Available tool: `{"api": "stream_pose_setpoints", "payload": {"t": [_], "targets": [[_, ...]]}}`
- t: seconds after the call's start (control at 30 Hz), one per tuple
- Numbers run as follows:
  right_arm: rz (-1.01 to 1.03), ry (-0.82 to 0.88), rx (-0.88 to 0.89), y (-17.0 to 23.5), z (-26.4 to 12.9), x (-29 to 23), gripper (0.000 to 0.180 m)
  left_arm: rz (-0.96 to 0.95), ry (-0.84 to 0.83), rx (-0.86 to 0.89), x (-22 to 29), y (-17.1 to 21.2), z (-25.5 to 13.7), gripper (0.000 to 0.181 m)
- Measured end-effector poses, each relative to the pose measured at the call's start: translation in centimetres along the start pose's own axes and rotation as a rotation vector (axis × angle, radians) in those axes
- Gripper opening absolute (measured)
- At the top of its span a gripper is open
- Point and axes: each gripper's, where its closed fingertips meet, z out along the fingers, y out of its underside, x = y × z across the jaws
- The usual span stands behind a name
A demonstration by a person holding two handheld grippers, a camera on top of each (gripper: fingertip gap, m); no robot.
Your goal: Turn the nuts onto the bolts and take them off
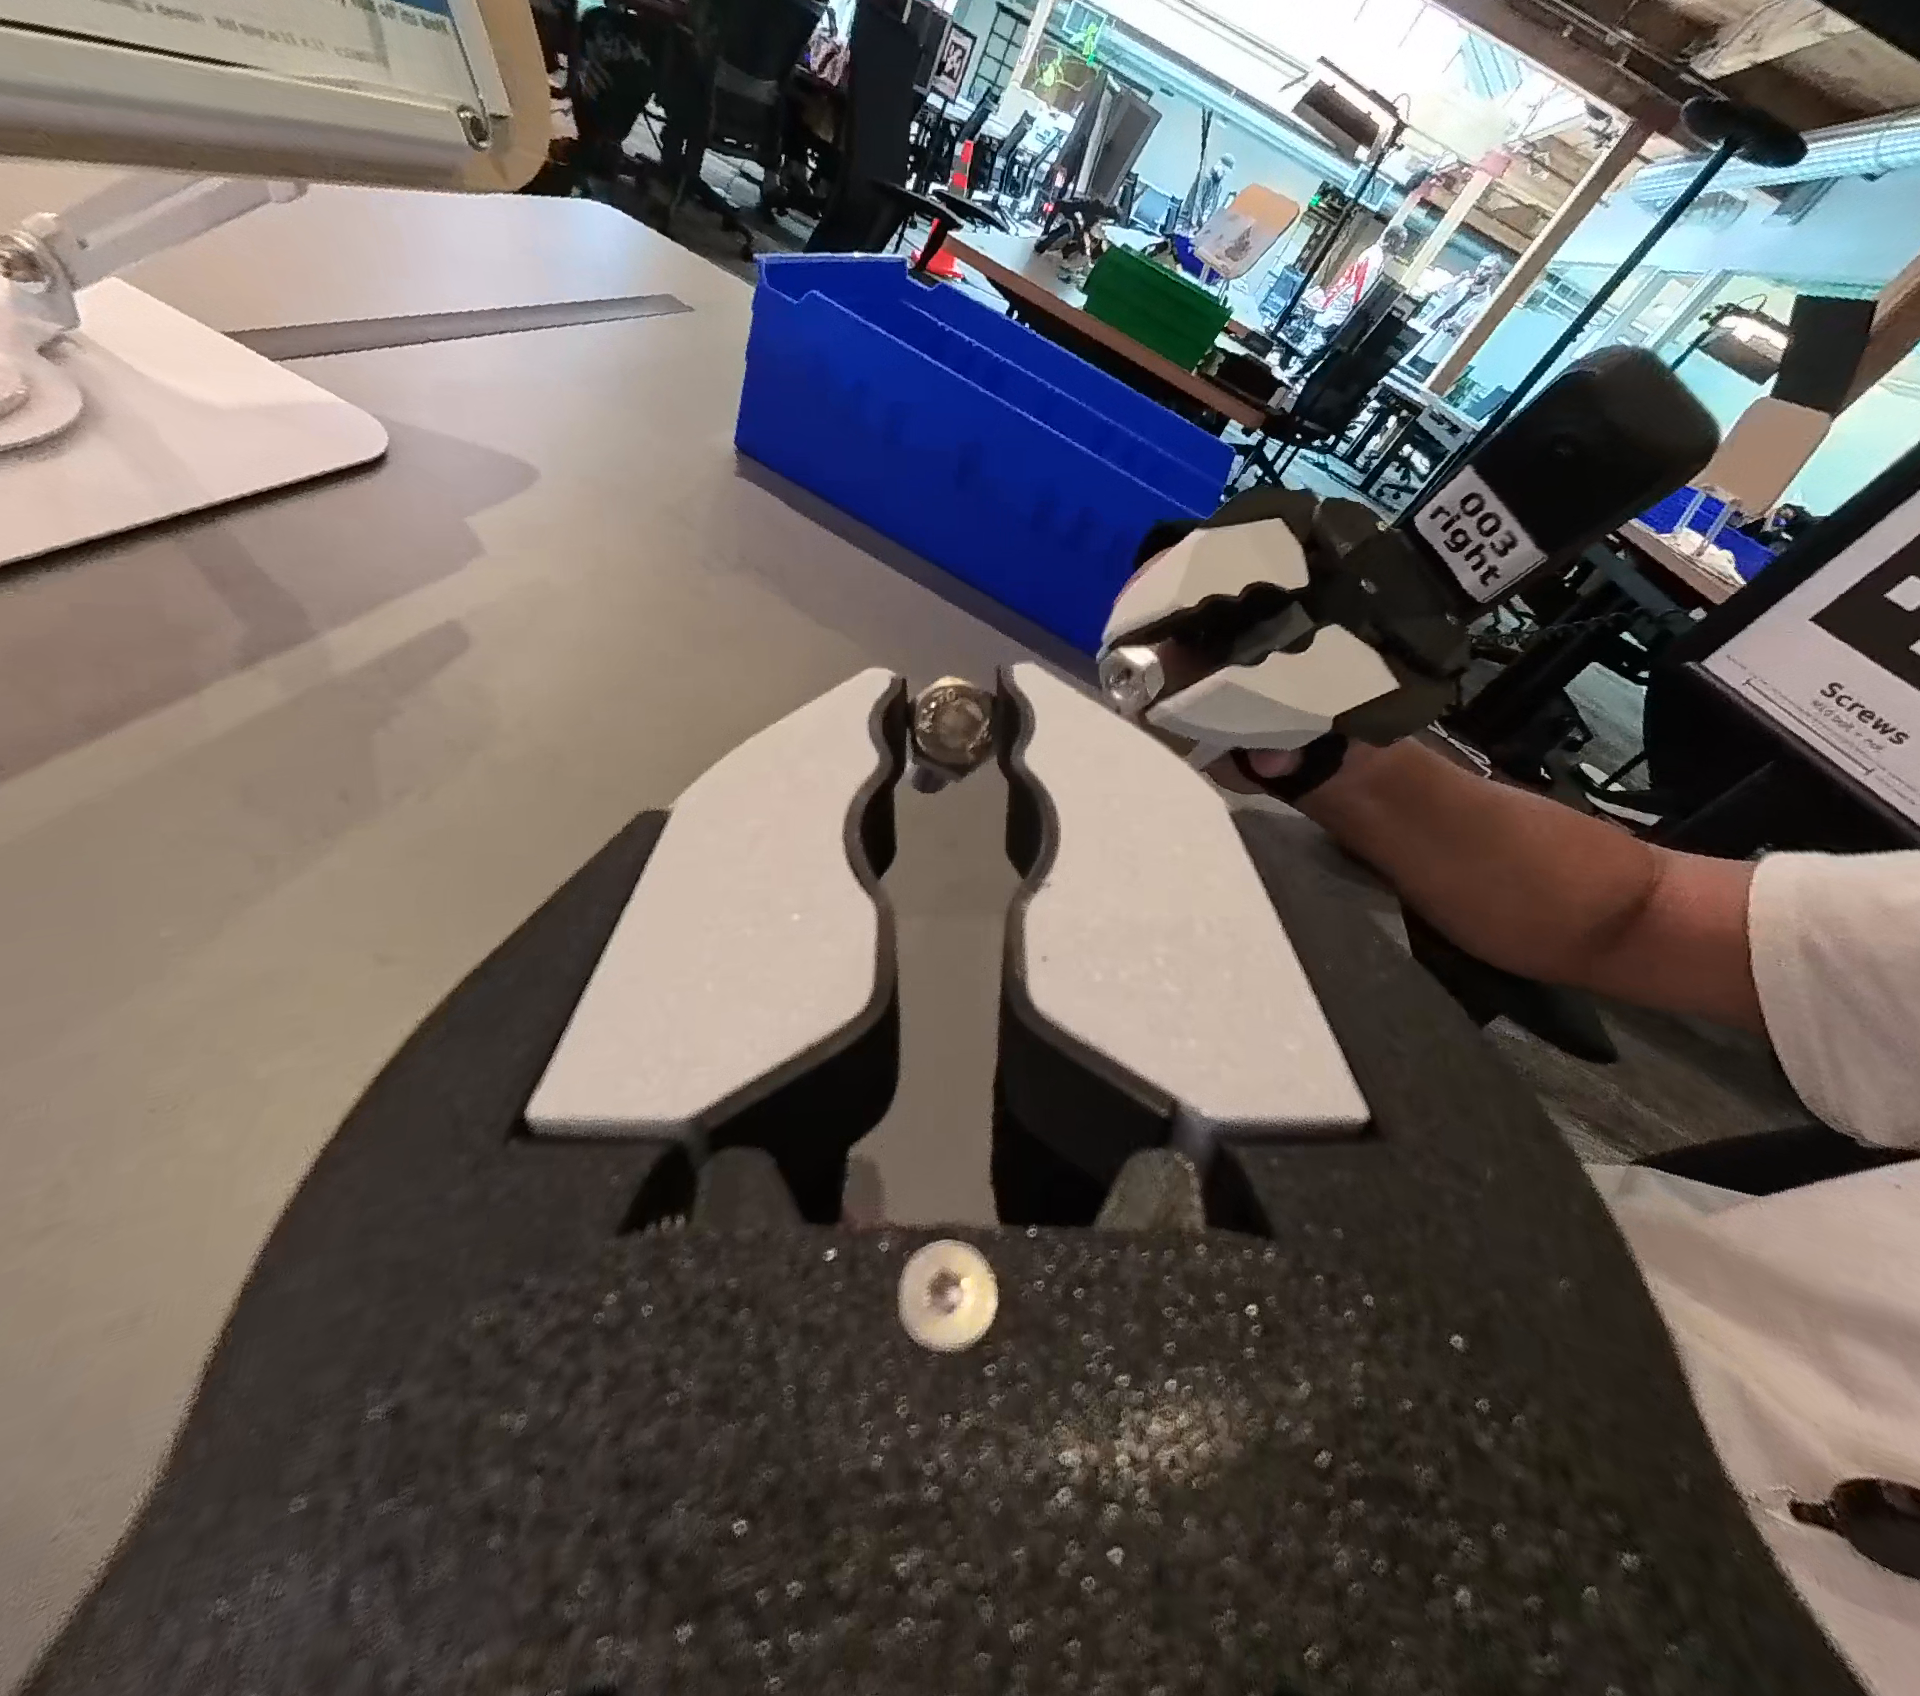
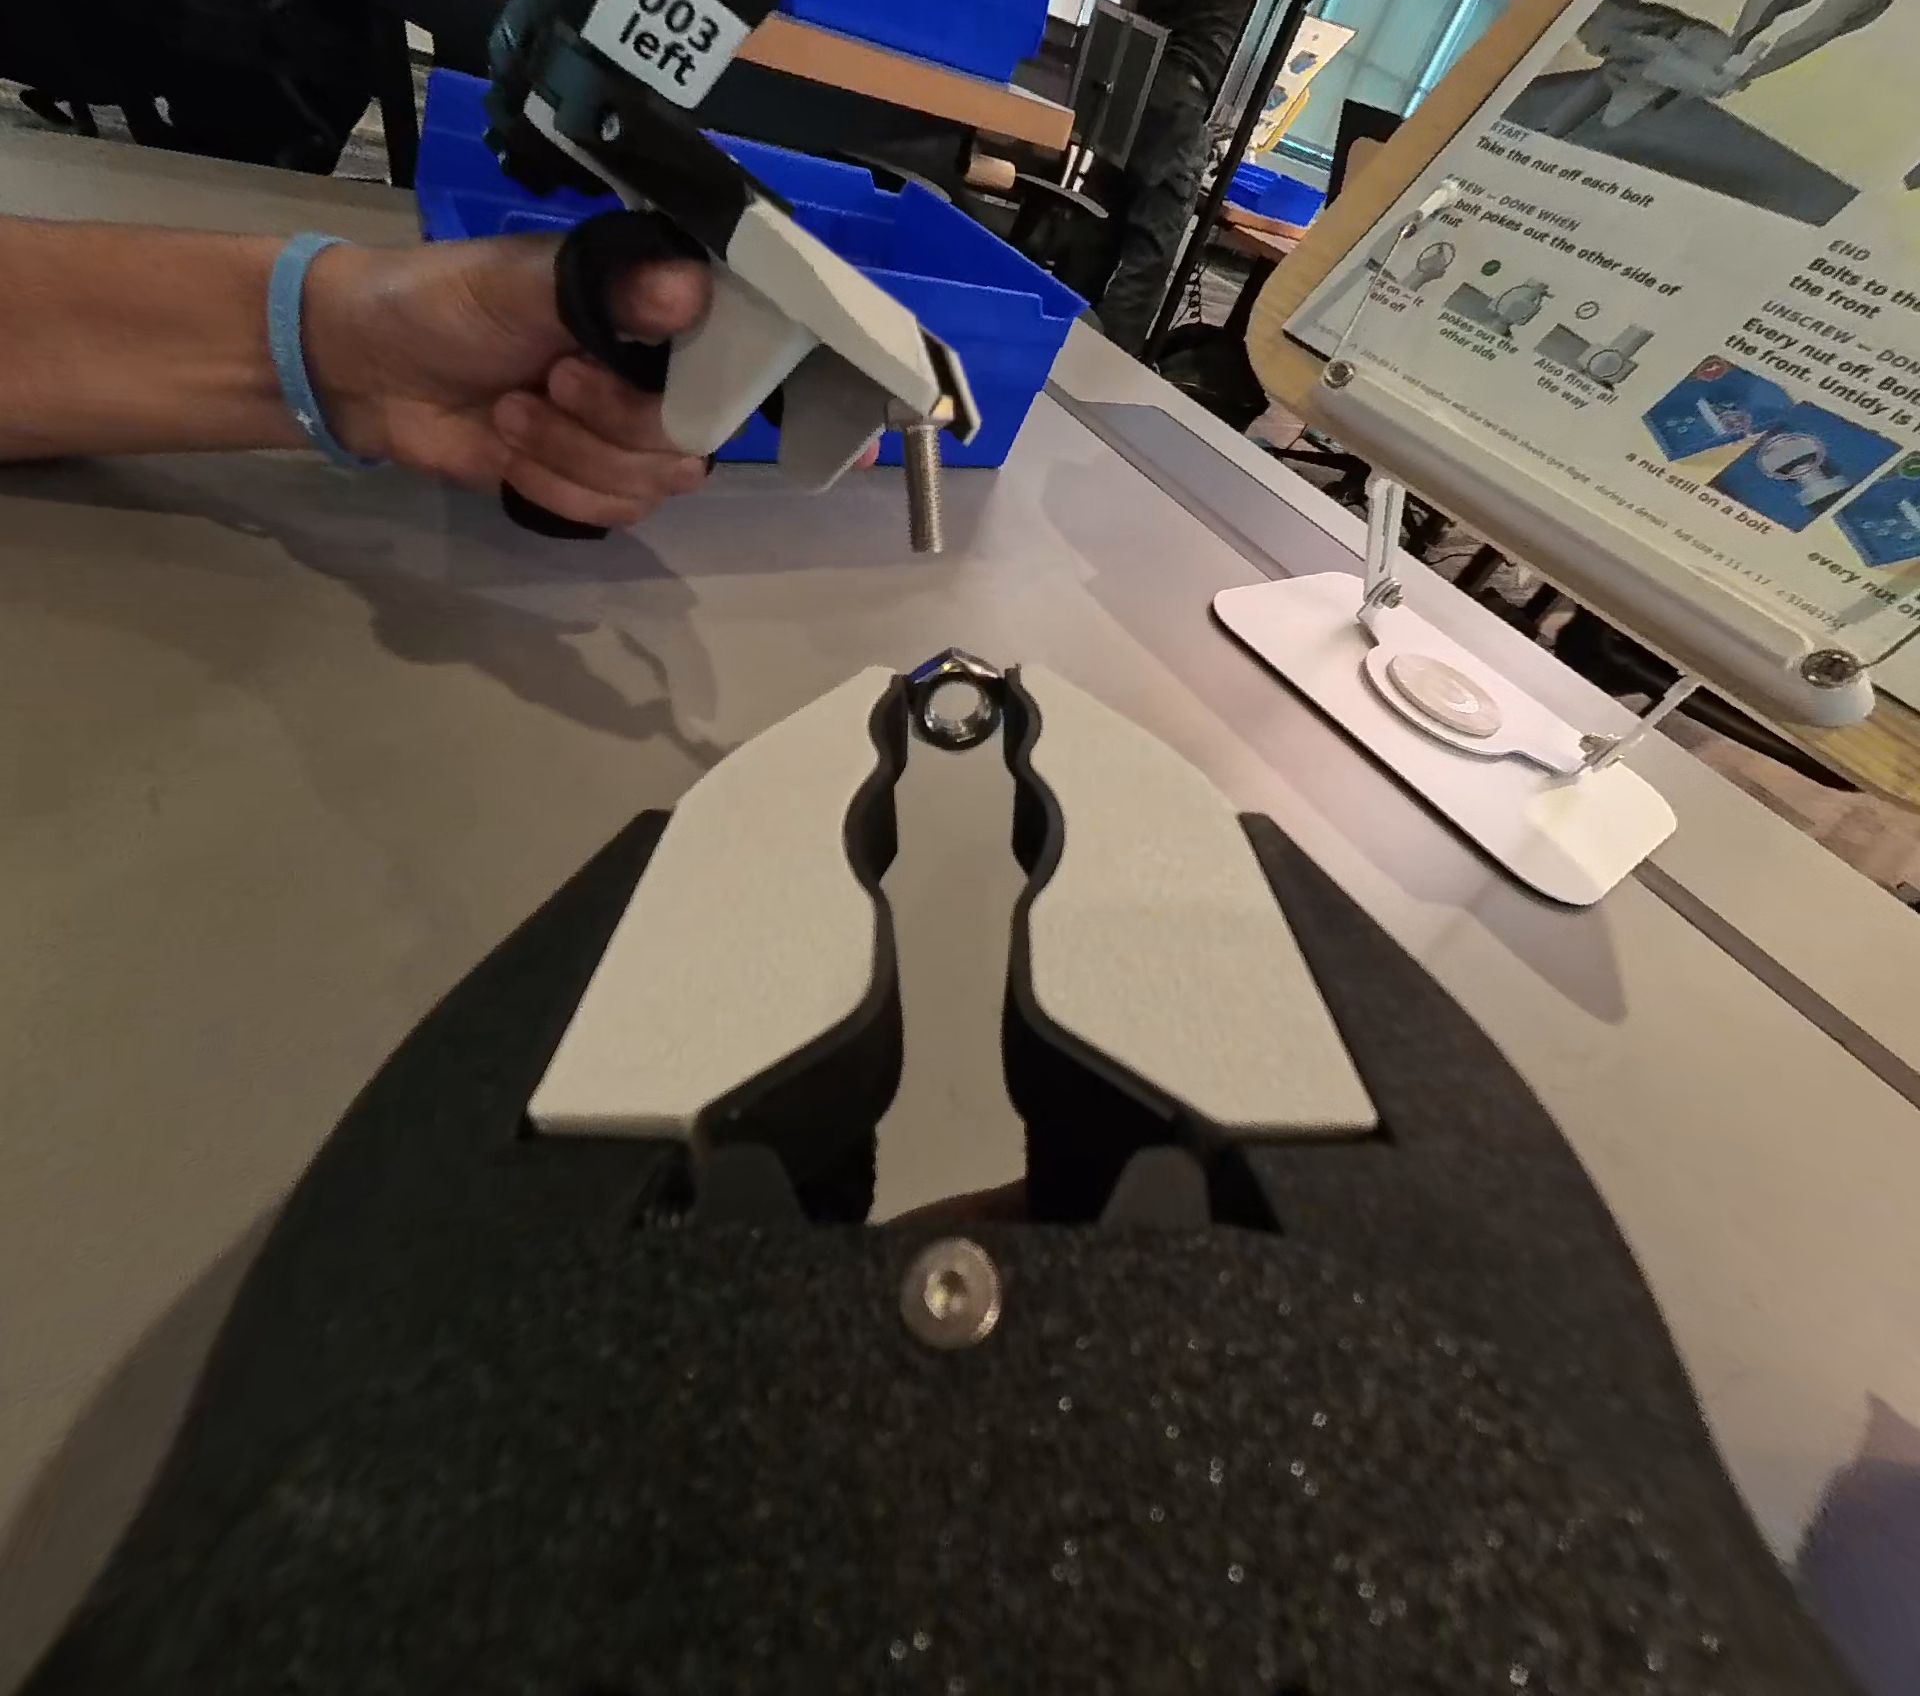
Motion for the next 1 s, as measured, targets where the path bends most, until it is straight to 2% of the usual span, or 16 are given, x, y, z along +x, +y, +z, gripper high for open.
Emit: {"api": "stream_pose_setpoints", "payload": {"t": [0.17, 0.27, 0.33, 0.47, 0.7, 1.0], "targets": [[0.034, -0.015, 0.07, -1.3, -0.5, 0.0, 0.017, -0.05, 0.054, 0.051, 0.8, -1.1, -0.3, 0.016], [-0.011, -0.046, 0.281, -5.3, -1.9, -1.3, 0.017, -0.165, 0.211, 0.158, 2.7, -3.3, -1.6, 0.016], [-0.153, 0.034, 0.37, -7.8, -2.8, -1.9, 0.017, -0.221, 0.334, 0.197, 4.4, -4.3, -2.5, 0.016], [-0.517, 0.197, 0.359, -10.2, -2.9, -3.1, 0.017, -0.255, 0.53, 0.251, 7.6, -5.6, -4.2, 0.016], [-0.927, 0.286, 0.281, -10.3, 0.6, -4.5, 0.017, -0.29, 0.629, 0.26, 8.5, -5.7, -4.4, 0.016], [-0.782, 0.232, 0.368, -10.6, 1.5, -4.4, 0.017, -0.301, 0.654, 0.254, 8.7, -5.4, -4.4, 0.016]]}}
